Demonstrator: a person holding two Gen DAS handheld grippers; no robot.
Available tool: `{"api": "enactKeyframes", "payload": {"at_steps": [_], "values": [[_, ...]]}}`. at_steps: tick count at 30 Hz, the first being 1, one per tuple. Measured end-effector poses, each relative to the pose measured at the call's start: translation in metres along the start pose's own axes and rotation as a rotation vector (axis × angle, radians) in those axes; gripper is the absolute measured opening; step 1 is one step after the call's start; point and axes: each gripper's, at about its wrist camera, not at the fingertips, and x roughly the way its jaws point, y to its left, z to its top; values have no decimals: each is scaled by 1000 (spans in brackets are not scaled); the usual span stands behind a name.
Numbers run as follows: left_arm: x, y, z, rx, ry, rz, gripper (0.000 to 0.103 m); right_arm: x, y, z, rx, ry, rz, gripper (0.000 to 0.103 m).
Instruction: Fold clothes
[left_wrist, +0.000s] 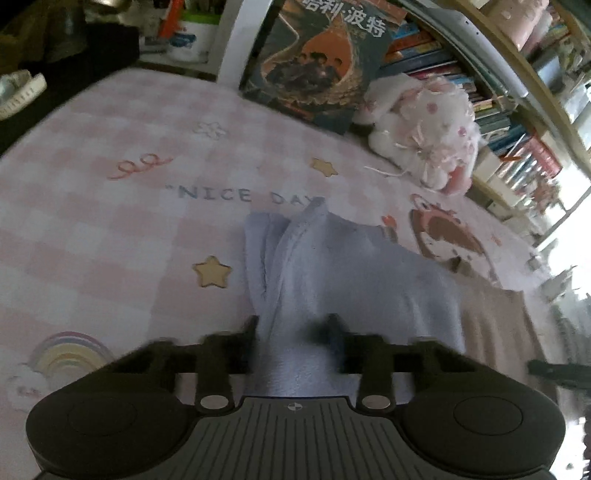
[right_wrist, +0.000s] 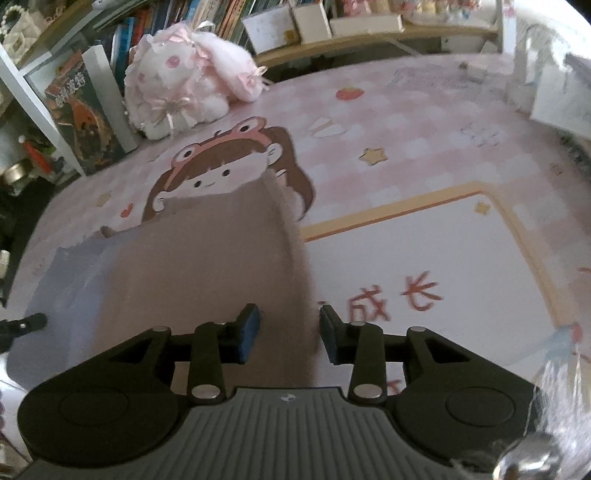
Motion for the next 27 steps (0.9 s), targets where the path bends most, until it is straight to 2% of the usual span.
{"api": "enactKeyframes", "payload": {"at_steps": [2, 3, 4, 7, 10, 11, 14, 17, 21, 23, 27], "values": [[-3, -5, 2, 19, -22, -5, 17, 6, 7, 3, -17, 8, 12, 23], [-7, -8, 4, 33, -47, -10, 16, 7, 12, 6, -44, 1, 10, 15], [-14, -13, 7, 53, -84, -16, 16, 5, 17, 9, -70, -30, 17, 12], [-14, -17, 19, 75, -119, 4, 16, -11, 30, 20, -105, -176, 72, 11], [-10, -18, 29, 86, -135, 34, 17, -12, 48, 30, -178, -234, 59, 11], [-10, -18, 29, 84, -134, 47, 17, -6, 53, 34, -199, -226, 38, 11], [-8, -18, 29, 78, -129, 86, 19, 28, 49, 42, -168, -99, -36, 11], [-6, -18, 29, 72, -125, 125, 22, 39, 42, 44, -133, -56, -48, 17], [-4, -17, 29, 64, -119, 178, 25, 32, 46, 42, -208, -79, -91, 38], [-7, -19, 27, 64, -130, 201, 33, 22, 50, 39, -257, -113, -98, 44], [-38, -38, 13, 87, -234, 231, 55, -2, 56, 29, -361, -180, -86, 64]]}}
